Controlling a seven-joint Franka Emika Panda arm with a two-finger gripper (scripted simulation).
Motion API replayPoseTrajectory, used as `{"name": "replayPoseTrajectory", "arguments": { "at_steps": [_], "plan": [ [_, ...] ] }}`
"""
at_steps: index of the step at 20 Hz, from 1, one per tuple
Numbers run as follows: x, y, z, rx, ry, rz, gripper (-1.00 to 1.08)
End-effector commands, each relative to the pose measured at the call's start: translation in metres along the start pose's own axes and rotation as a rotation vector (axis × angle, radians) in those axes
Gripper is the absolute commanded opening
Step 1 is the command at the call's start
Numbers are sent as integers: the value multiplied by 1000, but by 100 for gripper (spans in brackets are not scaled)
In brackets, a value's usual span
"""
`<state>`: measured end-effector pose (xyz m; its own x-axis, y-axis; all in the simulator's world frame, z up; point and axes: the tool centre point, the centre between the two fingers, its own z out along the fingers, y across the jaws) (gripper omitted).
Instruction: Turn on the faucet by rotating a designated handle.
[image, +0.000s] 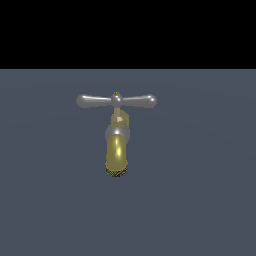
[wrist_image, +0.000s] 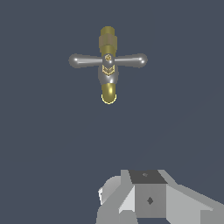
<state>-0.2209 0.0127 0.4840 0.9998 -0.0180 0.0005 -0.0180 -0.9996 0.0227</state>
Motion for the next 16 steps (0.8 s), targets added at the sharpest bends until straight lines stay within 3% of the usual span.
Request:
{"name": "replayPoseTrajectory", "arguments": {
  "at_steps": [1, 16],
  "plan": [
    [10, -3, 4, 12, -2, 37, -100],
    [87, -34, 46, 86, -36, 371, -100]
  ]
}}
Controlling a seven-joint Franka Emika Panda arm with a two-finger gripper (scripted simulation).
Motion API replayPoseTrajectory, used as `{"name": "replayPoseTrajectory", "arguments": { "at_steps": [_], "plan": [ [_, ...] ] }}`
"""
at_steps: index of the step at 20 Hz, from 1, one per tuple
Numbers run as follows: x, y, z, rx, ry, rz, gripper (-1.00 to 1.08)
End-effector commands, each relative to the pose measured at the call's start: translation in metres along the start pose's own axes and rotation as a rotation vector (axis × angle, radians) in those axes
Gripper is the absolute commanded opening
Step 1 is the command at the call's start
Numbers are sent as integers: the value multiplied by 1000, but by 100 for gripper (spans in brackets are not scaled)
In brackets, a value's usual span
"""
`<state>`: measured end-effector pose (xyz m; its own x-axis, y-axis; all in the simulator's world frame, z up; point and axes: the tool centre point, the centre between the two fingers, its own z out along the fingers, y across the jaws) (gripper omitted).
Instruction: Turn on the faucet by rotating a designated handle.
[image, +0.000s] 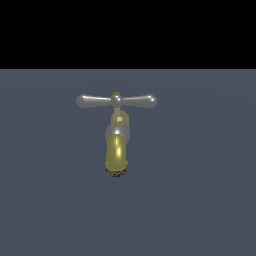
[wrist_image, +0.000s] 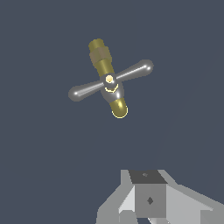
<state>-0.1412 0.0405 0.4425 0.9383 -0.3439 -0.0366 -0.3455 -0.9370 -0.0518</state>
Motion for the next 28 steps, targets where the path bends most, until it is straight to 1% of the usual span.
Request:
{"name": "replayPoseTrajectory", "arguments": {
  "at_steps": [1, 13, 21, 28],
  "plan": [
    [11, -9, 9, 9, -7, 62, -100],
    [58, -51, 61, 26, -32, 361, -100],
    [85, -77, 101, 20, -37, 566, -100],
    [105, -98, 140, 8, -28, 746, -100]
  ]
}}
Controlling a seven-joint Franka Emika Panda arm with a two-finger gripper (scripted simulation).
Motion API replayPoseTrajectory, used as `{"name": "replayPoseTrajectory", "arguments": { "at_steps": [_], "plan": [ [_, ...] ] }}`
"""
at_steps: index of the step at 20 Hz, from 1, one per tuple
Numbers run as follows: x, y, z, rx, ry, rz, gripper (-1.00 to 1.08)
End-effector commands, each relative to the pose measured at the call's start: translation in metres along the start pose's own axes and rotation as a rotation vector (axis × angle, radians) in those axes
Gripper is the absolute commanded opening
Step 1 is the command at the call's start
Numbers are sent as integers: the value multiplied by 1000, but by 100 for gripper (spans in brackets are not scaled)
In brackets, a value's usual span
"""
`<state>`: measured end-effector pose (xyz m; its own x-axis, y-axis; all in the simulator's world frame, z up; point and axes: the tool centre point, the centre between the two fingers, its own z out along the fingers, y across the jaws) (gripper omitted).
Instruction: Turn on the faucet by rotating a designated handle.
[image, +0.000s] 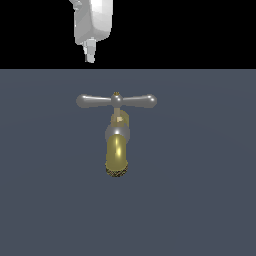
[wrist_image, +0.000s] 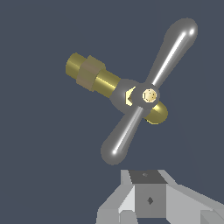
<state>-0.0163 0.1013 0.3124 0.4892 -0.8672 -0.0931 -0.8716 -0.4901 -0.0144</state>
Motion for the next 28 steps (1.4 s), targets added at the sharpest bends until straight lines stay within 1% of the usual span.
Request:
{"name": "replayPoseTrajectory", "arguments": {
  "at_steps": [1, 10, 15, 21, 28],
  "plan": [
    [1, -10, 14, -1, 6, 66, -100],
    [4, -42, 67, -3, 44, 291, -100],
    [5, -54, 90, 1, 66, 388, -100],
    [6, -63, 109, 6, 86, 462, -100],
    [6, -66, 116, 9, 95, 492, -100]
  ]
}}
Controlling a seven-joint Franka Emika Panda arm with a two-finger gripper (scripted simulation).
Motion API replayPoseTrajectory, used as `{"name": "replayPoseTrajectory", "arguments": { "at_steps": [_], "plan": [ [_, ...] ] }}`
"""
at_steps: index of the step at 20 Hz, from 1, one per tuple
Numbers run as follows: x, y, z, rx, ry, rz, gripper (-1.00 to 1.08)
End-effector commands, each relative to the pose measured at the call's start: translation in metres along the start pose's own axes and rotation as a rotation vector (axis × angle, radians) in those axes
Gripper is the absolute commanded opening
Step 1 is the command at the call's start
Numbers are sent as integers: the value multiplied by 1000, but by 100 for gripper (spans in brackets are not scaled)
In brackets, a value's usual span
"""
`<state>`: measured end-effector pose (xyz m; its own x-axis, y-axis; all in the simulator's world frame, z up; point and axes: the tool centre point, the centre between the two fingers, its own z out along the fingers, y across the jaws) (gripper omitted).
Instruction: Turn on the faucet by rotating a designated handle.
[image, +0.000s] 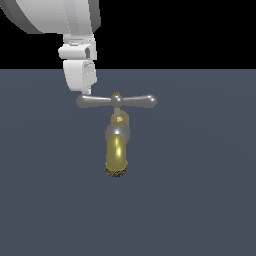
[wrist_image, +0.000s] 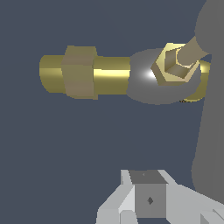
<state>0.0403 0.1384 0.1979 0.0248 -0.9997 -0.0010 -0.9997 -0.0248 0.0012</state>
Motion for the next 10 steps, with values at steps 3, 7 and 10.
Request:
{"name": "replayPoseTrajectory", "arguments": {
  "at_steps": [3, 7, 10],
  "plan": [
    [0, -1, 1, 1, 1, 4, -100],
    [-1, 8, 1, 1, 1, 3, -100],
    [-2, 17, 1, 1, 1, 3, -100]
  ]
}}
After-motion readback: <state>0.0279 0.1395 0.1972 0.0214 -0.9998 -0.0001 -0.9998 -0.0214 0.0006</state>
